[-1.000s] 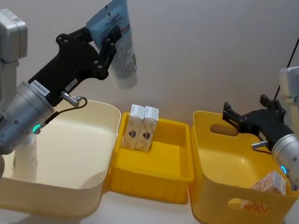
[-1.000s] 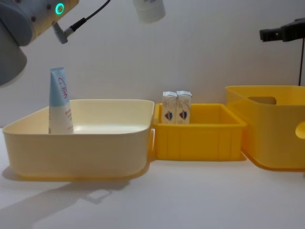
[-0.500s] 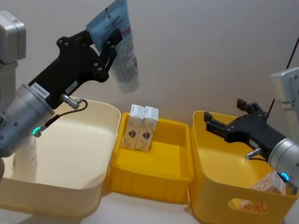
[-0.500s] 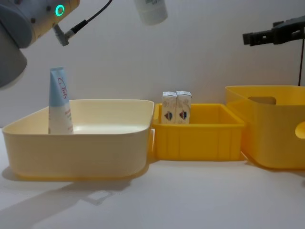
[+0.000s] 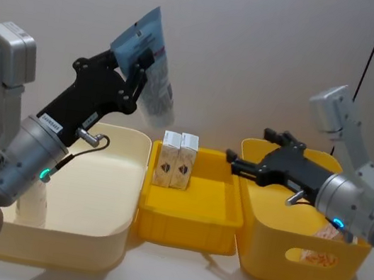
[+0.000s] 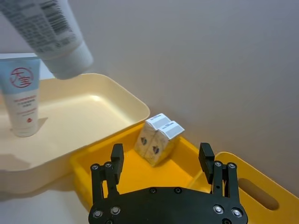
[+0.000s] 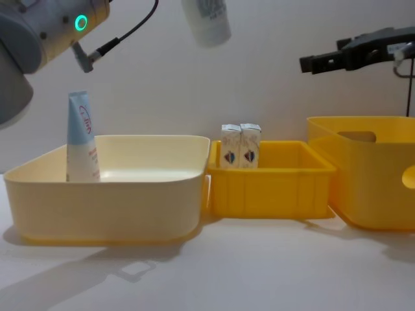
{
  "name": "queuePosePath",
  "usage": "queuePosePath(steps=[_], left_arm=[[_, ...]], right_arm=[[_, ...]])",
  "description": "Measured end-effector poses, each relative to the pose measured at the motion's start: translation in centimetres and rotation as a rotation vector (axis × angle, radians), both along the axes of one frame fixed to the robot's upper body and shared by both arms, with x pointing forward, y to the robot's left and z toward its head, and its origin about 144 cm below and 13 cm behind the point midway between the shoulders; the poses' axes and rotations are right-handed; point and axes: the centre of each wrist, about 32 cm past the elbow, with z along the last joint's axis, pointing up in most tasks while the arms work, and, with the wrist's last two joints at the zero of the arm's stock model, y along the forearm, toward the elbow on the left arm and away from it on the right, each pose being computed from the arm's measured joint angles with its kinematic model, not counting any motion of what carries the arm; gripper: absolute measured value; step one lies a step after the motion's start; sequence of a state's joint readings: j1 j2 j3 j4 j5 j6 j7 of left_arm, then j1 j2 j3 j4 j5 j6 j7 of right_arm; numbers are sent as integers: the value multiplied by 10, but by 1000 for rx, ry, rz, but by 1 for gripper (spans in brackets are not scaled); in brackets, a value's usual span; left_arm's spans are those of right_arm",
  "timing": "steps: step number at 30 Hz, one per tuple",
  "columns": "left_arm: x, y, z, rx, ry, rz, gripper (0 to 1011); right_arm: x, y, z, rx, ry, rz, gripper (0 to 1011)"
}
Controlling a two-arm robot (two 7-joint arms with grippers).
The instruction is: Bimanual collaborative sorting of washing and personal care products
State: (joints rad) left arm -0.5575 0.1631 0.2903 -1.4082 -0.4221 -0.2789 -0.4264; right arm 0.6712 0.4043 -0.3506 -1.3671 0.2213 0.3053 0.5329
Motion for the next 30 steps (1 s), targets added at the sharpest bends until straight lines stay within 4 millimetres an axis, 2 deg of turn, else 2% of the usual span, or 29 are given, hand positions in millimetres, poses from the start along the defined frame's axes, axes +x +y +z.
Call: queuePosePath(steps=[13,23,30], left_arm=[[-3,-4,-3,14,37,-8,186],[-5,-5,-5,26,57,-5,188],[-6,-5,-6,32,70,-1,186]], right_arm=[[6,12,-1,-50,34,159,1001],[16,29,1,-91,66,322,1001],[20,39,3,-99,77,372,1001]])
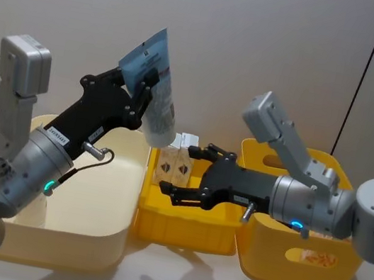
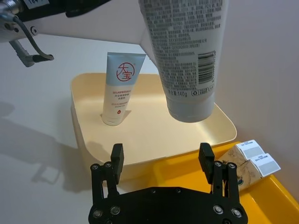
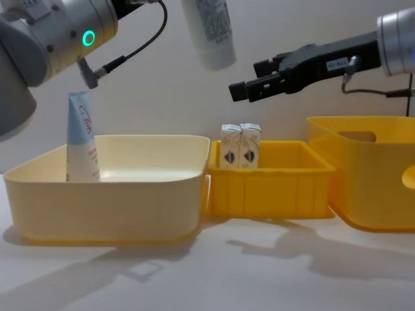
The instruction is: Bimanual collaborative sorting of washing and personal care products
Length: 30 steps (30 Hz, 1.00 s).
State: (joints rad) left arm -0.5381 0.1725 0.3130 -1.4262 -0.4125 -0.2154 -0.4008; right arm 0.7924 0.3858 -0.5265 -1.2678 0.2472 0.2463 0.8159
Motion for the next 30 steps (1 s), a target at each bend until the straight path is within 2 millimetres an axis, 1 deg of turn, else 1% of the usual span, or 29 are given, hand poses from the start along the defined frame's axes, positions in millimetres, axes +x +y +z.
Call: queuePosePath(steps=[7,18,30], left_arm=[[-1,1,-2,3,12,6,186],[0,2,-4,7,20,16,186],[0,0,-6,10,30,12,186]], right_arm=[[0,4,2,7,2,-12,1001],[-6,-2,3,36,-7,-74,1001],[-8,2,3,74,1,-80,1001]])
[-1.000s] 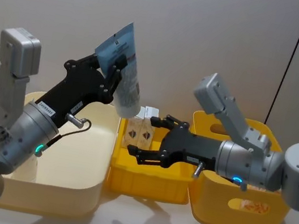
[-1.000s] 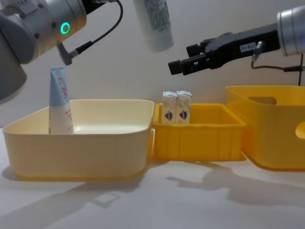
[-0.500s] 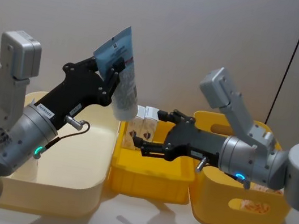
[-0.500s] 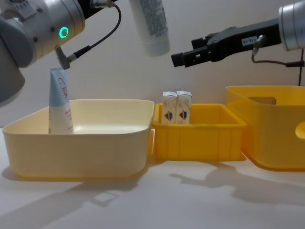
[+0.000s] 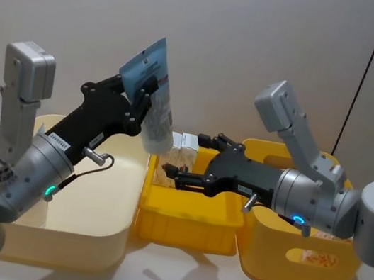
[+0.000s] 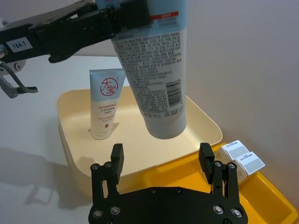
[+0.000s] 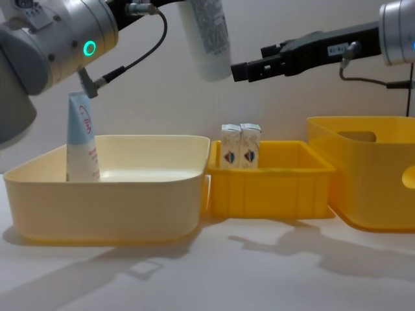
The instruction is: Bimanual collaborative sorting of washing and personal care products
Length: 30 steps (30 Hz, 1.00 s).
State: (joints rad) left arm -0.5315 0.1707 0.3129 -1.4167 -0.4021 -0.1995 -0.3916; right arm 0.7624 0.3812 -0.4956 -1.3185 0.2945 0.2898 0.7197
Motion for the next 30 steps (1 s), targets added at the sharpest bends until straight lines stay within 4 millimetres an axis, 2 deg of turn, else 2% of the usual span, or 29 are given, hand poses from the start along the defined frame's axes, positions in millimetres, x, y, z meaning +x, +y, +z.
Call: queuePosePath(steps=[30], left_arm=[[-1,-12,-5,3,30,-56,186]], right_arm=[[15,26,6,16,-22,-2,1001]])
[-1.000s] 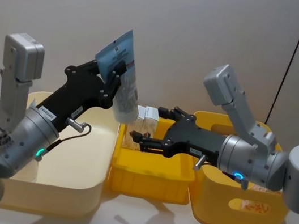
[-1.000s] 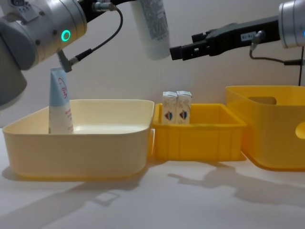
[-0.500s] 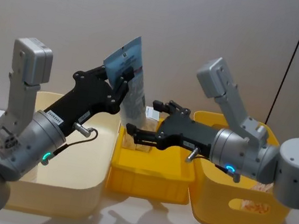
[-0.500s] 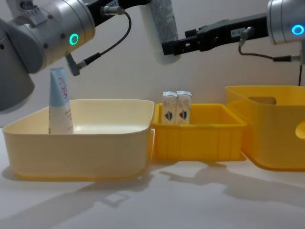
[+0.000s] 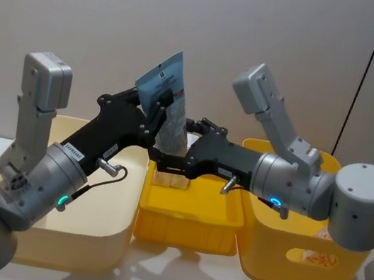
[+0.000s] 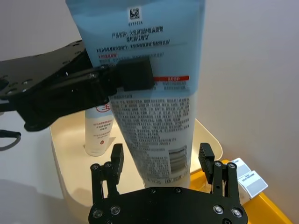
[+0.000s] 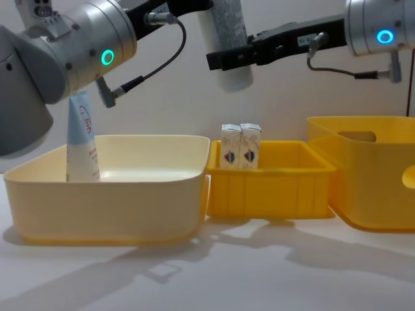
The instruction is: Bimanual collaborative sorting of washing and personal care products
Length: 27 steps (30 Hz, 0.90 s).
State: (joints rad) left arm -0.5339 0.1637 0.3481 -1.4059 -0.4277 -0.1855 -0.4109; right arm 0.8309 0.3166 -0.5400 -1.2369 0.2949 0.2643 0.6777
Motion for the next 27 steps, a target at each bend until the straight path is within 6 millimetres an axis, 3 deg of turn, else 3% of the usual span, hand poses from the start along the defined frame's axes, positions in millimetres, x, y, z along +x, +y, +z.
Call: queuePosePath(steps=[10,20,27], left_arm=[[-1,-2,0,0,1,-3,188],[-2,-2,-1,0,2,-4,188],[-2,-2,-1,0,2,-4,188]], right_arm=[[4,7,3,3,-13,6,978],[5,11,4,2,-18,10,730],[6,12,4,2,-21,11,668]])
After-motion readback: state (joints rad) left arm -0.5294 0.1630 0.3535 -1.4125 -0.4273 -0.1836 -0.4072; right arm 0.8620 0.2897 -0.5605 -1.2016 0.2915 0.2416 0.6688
